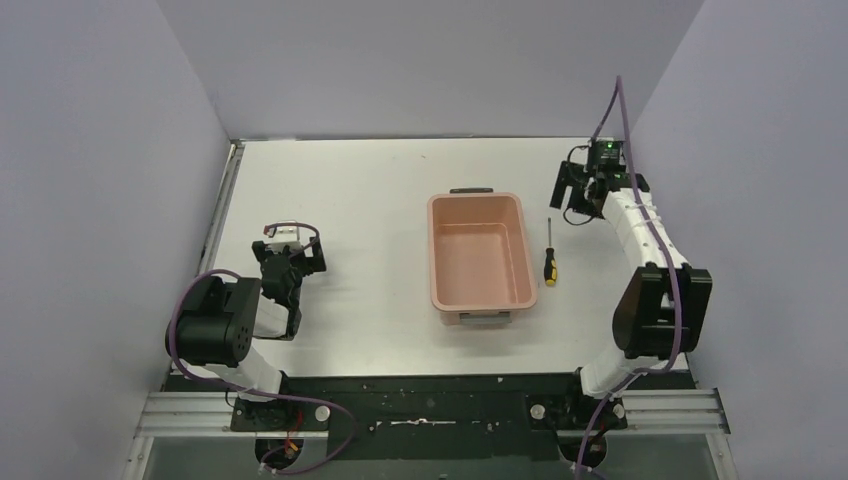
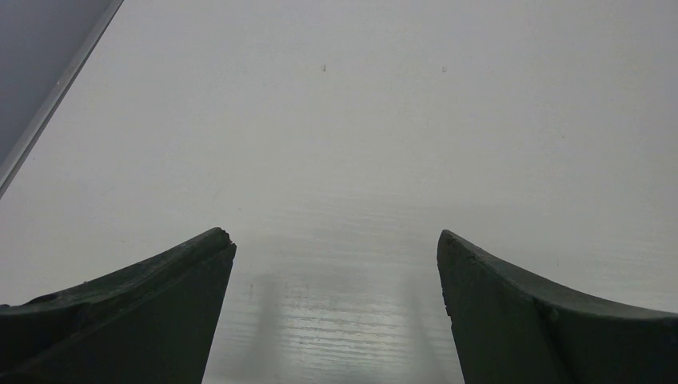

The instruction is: Put the screwdriver in the bin

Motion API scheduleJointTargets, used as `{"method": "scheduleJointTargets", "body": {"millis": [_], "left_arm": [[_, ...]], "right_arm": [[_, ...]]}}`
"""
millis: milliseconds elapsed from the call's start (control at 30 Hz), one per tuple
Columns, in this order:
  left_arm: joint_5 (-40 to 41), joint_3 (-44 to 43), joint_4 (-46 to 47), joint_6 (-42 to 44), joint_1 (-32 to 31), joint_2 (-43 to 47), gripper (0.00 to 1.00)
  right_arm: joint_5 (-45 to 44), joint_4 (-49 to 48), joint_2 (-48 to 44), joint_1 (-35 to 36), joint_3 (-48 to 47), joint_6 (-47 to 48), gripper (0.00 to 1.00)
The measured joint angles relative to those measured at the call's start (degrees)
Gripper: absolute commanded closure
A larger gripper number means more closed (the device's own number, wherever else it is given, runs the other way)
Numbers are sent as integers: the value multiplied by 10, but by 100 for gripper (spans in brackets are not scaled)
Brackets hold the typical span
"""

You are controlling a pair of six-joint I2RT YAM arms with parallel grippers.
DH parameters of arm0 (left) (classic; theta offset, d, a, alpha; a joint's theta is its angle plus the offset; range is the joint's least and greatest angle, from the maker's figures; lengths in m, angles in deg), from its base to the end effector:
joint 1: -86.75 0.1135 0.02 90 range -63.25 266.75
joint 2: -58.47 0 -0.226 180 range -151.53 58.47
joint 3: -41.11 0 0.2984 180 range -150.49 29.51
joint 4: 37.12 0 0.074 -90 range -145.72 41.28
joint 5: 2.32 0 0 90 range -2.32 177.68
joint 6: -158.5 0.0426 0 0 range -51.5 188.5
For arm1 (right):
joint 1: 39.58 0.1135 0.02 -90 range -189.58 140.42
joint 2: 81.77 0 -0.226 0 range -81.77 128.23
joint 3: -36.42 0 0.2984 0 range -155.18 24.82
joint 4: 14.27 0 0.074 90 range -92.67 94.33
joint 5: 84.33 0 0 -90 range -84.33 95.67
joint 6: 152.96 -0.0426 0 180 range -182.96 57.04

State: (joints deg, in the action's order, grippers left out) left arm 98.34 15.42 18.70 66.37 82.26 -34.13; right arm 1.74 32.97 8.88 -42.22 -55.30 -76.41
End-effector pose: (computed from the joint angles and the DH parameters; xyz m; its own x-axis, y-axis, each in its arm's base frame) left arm 0.2608 -0.0126 0.0425 -0.1878 -0.0219 -0.9820 -0.1111 0.9938 -0.0009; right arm 0.4010 -0.0214 0.2610 -0.6792 0.2636 -0.6850 0.2584 0.9594 0.1130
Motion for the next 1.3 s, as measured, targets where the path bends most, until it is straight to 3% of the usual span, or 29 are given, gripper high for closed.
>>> {"method": "scheduleJointTargets", "body": {"millis": [267, 433, 533, 767, 1067, 1300], "left_arm": [[0, 0, 0, 0, 0, 0, 3], [0, 0, 0, 0, 0, 0, 3], [0, 0, 0, 0, 0, 0, 3], [0, 0, 0, 0, 0, 0, 3], [0, 0, 0, 0, 0, 0, 3], [0, 0, 0, 0, 0, 0, 3]], "right_arm": [[72, 40, 134, 6, 69, 16, 40], [59, 42, 158, 17, 100, 24, 73], [57, 38, 158, 23, 103, 27, 100], [46, 100, 158, 23, 65, 30, 100], [2, 306, 129, 40, -200, 8, 100], [-20, 385, 63, 72, -284, -35, 100]]}}
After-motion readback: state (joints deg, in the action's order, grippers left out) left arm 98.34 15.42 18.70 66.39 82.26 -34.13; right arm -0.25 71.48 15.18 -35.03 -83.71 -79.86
